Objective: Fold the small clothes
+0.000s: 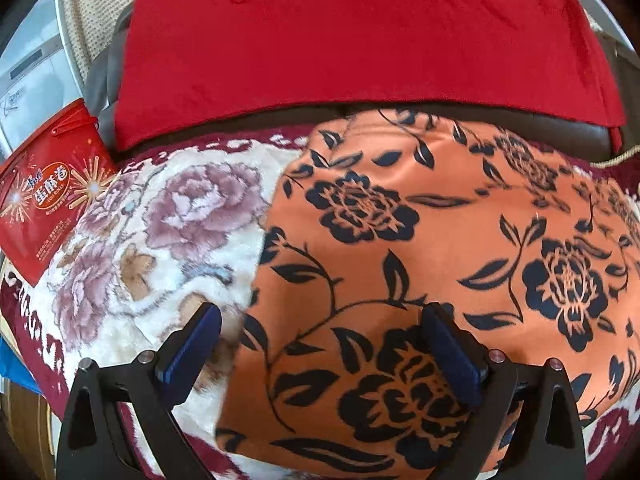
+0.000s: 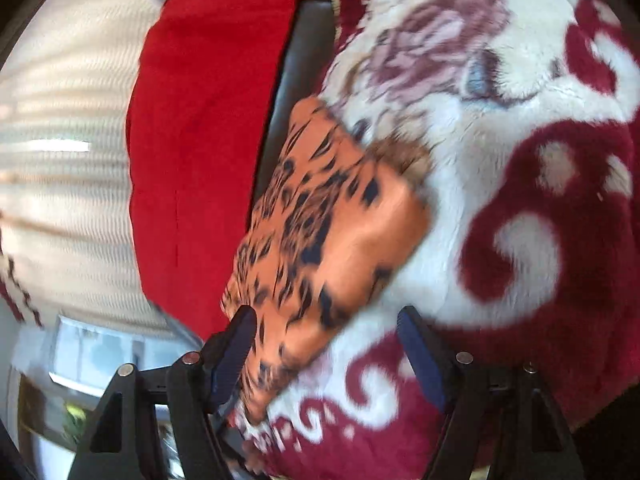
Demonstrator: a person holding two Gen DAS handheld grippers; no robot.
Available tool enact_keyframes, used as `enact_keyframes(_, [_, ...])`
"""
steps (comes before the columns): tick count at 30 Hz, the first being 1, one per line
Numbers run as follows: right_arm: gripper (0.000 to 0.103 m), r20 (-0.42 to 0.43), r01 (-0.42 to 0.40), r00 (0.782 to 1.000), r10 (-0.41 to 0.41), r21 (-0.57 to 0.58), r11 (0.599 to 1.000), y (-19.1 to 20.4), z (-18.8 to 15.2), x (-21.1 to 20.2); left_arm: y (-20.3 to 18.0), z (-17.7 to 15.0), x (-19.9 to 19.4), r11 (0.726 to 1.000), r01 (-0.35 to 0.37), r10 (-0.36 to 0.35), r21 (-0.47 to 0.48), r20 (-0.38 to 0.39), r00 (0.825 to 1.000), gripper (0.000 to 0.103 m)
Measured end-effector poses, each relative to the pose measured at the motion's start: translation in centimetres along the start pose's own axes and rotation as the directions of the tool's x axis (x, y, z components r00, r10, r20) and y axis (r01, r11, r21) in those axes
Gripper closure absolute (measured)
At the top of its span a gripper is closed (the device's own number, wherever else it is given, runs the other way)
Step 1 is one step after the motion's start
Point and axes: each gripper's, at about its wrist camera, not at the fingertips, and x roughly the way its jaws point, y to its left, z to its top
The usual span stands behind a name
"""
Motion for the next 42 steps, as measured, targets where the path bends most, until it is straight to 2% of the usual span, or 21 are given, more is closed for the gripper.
enact_keyframes(2, [0.026, 0.025, -0.007, 1.0, 0.006, 0.035, 0.999, 0.1, 0.8, 0.5, 0.8, 0.2, -0.6, 1.0, 0.002, -0.002, -0.027, 0.019, 1.0, 0.003])
enact_keyframes(5, [0.026, 0.081, 0.026, 0.996, -0.026, 0.006, 1.0, 1.2, 2.2, 1.6, 2.5, 0.7, -1.1, 0.997, -0.004, 0.008, -0.075, 0.047, 0.999, 0.003])
enact_keyframes(8, [0.028, 0.128, 0.029, 0.991, -0.031, 0.014, 0.999, 1.7, 2.8, 2.7, 4.1, 1.0, -0.7, 0.993, -0.021, 0.026, -0.117, 0.035, 0.999, 0.003])
enact_keyframes(9, [0.045, 0.132, 0.054, 0.99, -0.05, -0.028, 0.998, 2.5, 2.9, 3.1, 4.5, 1.1, -0.4, 0.991, -0.016, 0.02, -0.13, 0.027, 0.999, 0.003])
enact_keyframes(10, [0.071, 0.117, 0.081, 0.99, -0.073, -0.057, 0.995, 2.9, 2.9, 3.6, 4.9, 1.1, -0.1, 0.99, -0.013, 0.015, -0.141, 0.017, 1.0, 0.003])
enact_keyframes(12, [0.071, 0.119, 0.158, 0.982, -0.147, -0.084, 0.984, 3.9, 2.6, 4.6, 5.8, 1.2, 0.3, 0.987, -0.021, 0.021, -0.157, -0.003, 1.0, 0.003])
enact_keyframes(14, [0.073, 0.15, 0.188, 0.975, -0.166, -0.148, 0.971, 6.3, 2.2, 4.5, 6.8, 1.3, 0.5, 0.983, -0.027, 0.026, -0.18, -0.006, 1.0, 0.003])
enact_keyframes(17, [0.075, 0.188, 0.215, 0.968, -0.166, -0.281, 0.935, 11.4, 1.2, 4.4, 9.2, 1.7, 0.4, 0.968, -0.044, 0.045, -0.245, -0.004, 0.999, 0.003])
enact_keyframes(21, [0.079, 0.22, 0.222, 0.967, -0.129, -0.477, 0.85, 20.0, -1.9, 5.2, 12.7, 1.9, 0.4, 0.936, -0.049, 0.046, -0.349, -0.016, 0.999, 0.003])
enact_keyframes(24, [0.08, 0.196, 0.168, 0.979, -0.059, -0.603, 0.78, 25.7, -5.6, 6.2, 15.3, 1.5, 0.3, 0.903, -0.061, 0.056, -0.426, -0.025, 0.998, 0.003])
enact_keyframes(28, [0.081, 0.109, 0.091, 0.994, -0.022, -0.686, 0.722, 29.7, -11.5, 9.7, 18.2, 1.0, 0.2, 0.872, -0.084, 0.079, -0.482, -0.032, 0.996, 0.003])
enact_keyframes(30, [0.081, 0.044, 0.068, 0.998, -0.053, -0.714, 0.697, 30.2, -15.0, 12.9, 19.7, 0.6, -0.1, 0.856, -0.109, 0.106, -0.506, -0.035, 0.994, 0.003])
enact_keyframes(32, [0.081, -0.045, 0.037, 0.994, -0.1, -0.718, 0.695, 29.5, -17.4, 16.1, 21.3, 0.0, -0.3, 0.833, -0.12, 0.12, -0.539, -0.036, 0.992, 0.003])
enact_keyframes(33, [0.078, -0.119, 0.022, 0.981, -0.152, -0.713, 0.701, 28.5, -19.0, 19.0, 21.9, -0.2, -0.4, 0.825, -0.122, 0.122, -0.551, -0.037, 0.992, 0.003])
enact_keyframes(35, [0.077, -0.21, 0.012, 0.951, -0.228, -0.709, 0.705, 26.7, -20.8, 22.6, 22.7, -0.6, -0.3, 0.81, -0.124, 0.122, -0.573, -0.041, 0.992, 0.003])
enact_keyframes(36, [0.076, -0.267, 0.02, 0.918, -0.293, -0.707, 0.707, 25.3, -22.0, 24.7, 23.0, -0.7, -0.3, 0.807, -0.117, 0.114, -0.579, -0.043, 0.993, 0.003])
enact_keyframes(37, [0.076, -0.284, 0.018, 0.909, -0.306, -0.706, 0.708, 24.6, -22.2, 25.2, 23.1, -0.8, -0.2, 0.808, -0.11, 0.104, -0.579, -0.044, 0.994, 0.003])
enact_keyframes(38, [0.076, -0.294, -0.011, 0.915, -0.277, -0.704, 0.71, 24.4, -22.2, 24.9, 23.0, -0.7, -0.1, 0.812, -0.106, 0.099, -0.574, -0.043, 0.994, 0.003])
enact_keyframes(39, [0.072, -0.303, -0.041, 0.92, -0.247, -0.703, 0.71, 24.5, -21.8, 24.4, 22.7, -0.6, -0.2, 0.82, -0.096, 0.091, -0.565, -0.037, 0.995, 0.003])
enact_keyframes(41, [0.051, -0.388, -0.164, 0.909, -0.154, -0.671, 0.723, 25.4, -20.3, 22.4, 21.7, -0.2, -0.3, 0.842, -0.064, 0.066, -0.535, -0.015, 0.998, 0.003])
enact_keyframes(42, [0.028, -0.419, -0.213, 0.901, -0.11, -0.649, 0.731, 25.4, -19.9, 21.6, 20.7, 0.2, -0.6, 0.862, -0.038, 0.047, -0.505, 0.004, 0.999, 0.003])
